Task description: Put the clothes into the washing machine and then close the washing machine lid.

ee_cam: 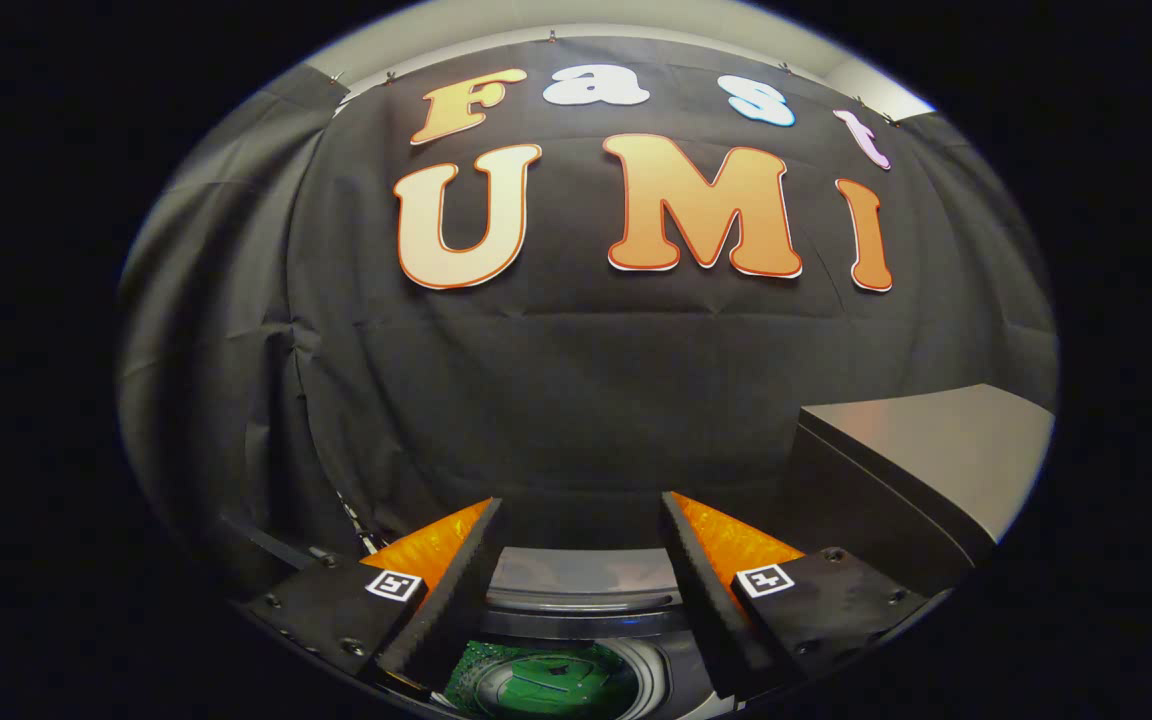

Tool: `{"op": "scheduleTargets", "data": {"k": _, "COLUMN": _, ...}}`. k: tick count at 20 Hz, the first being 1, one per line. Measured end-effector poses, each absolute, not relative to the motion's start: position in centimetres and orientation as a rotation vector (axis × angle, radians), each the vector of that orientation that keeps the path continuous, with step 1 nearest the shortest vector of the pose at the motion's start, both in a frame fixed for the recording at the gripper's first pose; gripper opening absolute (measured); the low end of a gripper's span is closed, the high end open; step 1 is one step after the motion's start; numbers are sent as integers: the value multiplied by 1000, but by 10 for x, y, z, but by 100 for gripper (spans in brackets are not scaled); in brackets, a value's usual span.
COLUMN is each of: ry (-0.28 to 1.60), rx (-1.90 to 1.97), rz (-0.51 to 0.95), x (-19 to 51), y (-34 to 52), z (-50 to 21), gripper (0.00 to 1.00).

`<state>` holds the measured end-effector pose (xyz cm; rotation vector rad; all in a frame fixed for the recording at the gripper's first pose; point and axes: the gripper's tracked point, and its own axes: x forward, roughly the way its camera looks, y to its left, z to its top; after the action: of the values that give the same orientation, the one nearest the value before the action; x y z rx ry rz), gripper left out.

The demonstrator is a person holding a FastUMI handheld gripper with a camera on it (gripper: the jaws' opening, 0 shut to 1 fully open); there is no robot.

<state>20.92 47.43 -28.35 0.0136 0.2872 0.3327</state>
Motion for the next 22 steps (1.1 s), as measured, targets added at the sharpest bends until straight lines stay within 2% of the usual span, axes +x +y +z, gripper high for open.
{"op": "scheduleTargets", "data": {"k": 6, "ry": 425, "rx": -13, "rz": 339, "x": 168, "y": 464, "z": -348, "gripper": 97}}
{"op": "scheduleTargets", "data": {"k": 9, "ry": 447, "rx": -2, "rz": 327, "x": 159, "y": 461, "z": -352, "gripper": 98}}
{"op": "scheduleTargets", "data": {"k": 14, "ry": 432, "rx": 27, "rz": 294, "x": 153, "y": 454, "z": -318, "gripper": 98}}
{"op": "scheduleTargets", "data": {"k": 22, "ry": 258, "rx": 78, "rz": 296, "x": 130, "y": 404, "z": -195, "gripper": 98}}
